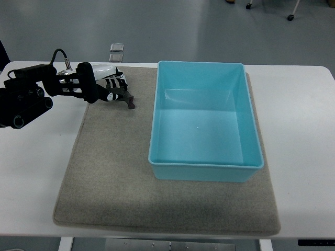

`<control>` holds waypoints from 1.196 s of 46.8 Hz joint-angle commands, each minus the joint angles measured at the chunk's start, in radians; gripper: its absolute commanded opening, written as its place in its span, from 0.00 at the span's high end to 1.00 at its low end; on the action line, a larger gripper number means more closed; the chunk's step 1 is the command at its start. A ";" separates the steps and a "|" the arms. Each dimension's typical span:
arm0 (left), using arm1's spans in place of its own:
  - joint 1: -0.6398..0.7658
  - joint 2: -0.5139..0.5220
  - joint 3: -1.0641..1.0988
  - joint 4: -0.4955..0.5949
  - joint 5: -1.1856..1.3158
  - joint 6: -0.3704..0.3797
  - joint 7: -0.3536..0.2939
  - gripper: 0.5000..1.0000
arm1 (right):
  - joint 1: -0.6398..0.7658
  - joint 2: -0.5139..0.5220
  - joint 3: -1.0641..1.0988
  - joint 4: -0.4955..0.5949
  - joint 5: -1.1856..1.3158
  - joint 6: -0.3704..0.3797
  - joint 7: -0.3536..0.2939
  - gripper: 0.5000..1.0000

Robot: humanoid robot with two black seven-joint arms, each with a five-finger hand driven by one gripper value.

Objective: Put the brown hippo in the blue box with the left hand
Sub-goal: 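Close the left hand fingers around the brown hippo, then lift the hippo with the left hand and carry it over the box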

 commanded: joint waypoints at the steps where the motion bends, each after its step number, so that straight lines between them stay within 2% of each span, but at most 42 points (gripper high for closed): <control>1: -0.004 0.001 -0.002 0.000 -0.005 -0.005 0.001 1.00 | 0.000 0.000 0.000 0.000 0.000 0.000 0.000 0.13; 13: -0.009 0.004 -0.003 0.000 -0.014 -0.013 0.001 1.00 | 0.000 0.000 0.000 0.000 0.000 0.000 0.000 0.13; 36: -0.073 0.041 -0.014 -0.003 -0.028 -0.105 0.000 1.00 | 0.002 0.000 0.000 0.000 0.000 0.000 0.000 0.13; 48: -0.141 0.086 -0.028 -0.025 -0.066 -0.227 0.000 1.00 | 0.000 0.000 0.000 0.000 0.000 0.000 0.000 0.13; 56: -0.190 0.106 -0.052 -0.074 -0.077 -0.260 0.000 1.00 | 0.000 0.000 0.000 0.000 0.000 0.000 0.000 0.13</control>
